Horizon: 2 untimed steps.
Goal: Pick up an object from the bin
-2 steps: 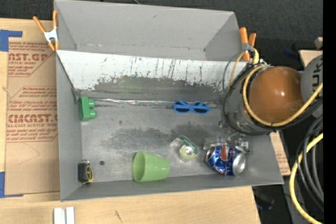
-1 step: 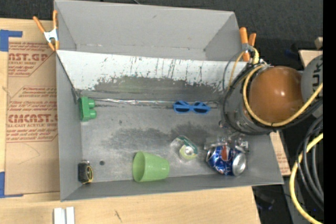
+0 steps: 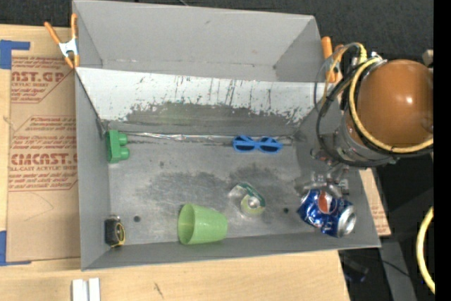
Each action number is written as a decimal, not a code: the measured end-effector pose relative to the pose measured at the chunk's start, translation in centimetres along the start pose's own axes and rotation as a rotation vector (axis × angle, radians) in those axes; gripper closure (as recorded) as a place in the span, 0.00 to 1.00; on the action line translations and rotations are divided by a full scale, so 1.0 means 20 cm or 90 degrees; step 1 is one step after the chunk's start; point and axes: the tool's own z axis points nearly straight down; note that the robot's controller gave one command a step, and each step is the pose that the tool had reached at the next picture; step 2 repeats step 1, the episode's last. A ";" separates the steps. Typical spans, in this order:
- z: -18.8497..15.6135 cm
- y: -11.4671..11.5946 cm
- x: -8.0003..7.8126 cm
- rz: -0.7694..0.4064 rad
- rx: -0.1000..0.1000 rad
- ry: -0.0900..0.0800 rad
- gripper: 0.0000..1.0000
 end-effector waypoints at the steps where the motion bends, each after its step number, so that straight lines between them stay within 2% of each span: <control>1: -0.47 -0.20 -0.14 -0.042 0.002 -0.001 1.00; 2: -0.47 -0.20 -0.14 -0.042 0.002 -0.001 1.00</control>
Offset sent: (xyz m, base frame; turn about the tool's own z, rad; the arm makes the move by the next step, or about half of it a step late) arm 0.0417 0.0134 0.0897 -0.0665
